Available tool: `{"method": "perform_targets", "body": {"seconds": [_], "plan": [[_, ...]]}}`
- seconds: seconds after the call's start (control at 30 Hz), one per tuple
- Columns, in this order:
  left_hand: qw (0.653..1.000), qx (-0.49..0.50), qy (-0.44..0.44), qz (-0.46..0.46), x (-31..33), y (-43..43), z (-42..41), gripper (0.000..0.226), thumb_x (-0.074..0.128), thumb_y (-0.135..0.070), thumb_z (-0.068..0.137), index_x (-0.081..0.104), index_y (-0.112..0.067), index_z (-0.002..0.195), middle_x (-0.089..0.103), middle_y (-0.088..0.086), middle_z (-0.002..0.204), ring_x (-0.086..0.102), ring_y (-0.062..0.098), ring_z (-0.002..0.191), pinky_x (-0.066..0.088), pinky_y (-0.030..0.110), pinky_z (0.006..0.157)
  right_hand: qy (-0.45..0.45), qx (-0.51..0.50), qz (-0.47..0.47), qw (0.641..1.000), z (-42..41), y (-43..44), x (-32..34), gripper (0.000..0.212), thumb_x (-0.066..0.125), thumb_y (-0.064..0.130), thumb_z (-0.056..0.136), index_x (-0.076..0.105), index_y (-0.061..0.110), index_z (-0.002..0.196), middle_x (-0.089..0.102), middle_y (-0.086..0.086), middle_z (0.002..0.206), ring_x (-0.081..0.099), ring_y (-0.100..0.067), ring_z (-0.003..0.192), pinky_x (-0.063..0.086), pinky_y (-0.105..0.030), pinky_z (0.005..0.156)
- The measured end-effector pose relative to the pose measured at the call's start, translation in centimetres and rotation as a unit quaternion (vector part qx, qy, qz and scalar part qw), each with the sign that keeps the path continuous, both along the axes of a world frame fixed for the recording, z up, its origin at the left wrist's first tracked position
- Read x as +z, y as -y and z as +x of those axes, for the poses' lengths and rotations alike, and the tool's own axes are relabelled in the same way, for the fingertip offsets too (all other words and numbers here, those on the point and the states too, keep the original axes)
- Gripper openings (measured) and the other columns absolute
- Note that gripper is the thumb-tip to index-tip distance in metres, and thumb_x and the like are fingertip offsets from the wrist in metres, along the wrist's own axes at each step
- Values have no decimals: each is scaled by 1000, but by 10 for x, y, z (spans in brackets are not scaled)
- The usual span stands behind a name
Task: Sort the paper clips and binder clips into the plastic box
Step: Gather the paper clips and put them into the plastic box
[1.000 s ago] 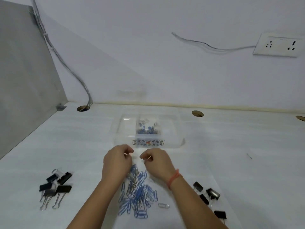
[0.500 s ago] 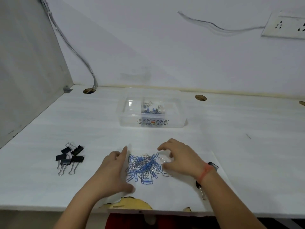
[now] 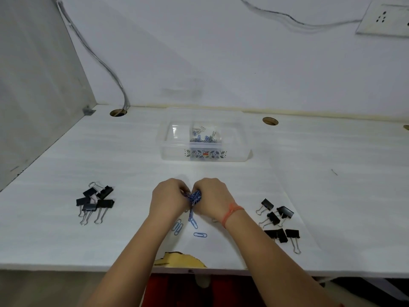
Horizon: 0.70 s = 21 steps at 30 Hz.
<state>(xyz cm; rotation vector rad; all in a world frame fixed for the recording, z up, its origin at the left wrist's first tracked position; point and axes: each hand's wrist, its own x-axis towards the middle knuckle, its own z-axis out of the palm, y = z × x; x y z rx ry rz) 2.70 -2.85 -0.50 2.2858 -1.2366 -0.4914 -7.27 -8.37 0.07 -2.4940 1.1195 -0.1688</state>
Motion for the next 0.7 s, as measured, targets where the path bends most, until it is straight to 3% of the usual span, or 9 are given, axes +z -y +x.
{"method": "perform_targets", "body": {"seconds": [0.13,0.23,0.33,0.5,0.7], "plan": [[999,-3,-8,-34,11,5,1,16,69,-8,67,75,-17,79,70,0,78,60,17,73,32,16,50,19,-29,-40,999,1,1,7,12,62,7,71,70,7,80,70,-15,85,57,-28,73,29,-25,51],[998,3,-18,-57,26,11,3,15,69,-6,66,74,-16,77,65,-2,71,58,16,70,32,16,48,36,-42,-71,996,1,5,23,15,61,8,73,72,8,83,70,-12,86,60,-28,80,32,-26,60],[998,11,-18,-65,35,11,4,13,69,-6,65,75,-14,73,64,-2,66,60,19,67,35,18,47,43,-44,-71,996,1,6,35,16,64,9,74,73,10,87,70,-10,88,53,-22,75,29,-21,52],[999,0,-27,-20,27,4,-2,16,67,-2,63,75,-9,75,67,3,67,67,25,73,41,21,52,26,-44,-37,998,-2,-1,25,17,67,8,72,74,8,87,71,-12,90,65,-28,86,26,-18,47],[1000,-7,-18,-24,36,13,-1,17,65,-2,64,75,-6,77,63,2,61,60,21,62,39,22,49,23,-39,-50,998,-1,8,36,16,63,8,75,74,8,87,70,-10,88,60,-25,79,36,-22,62]]}}
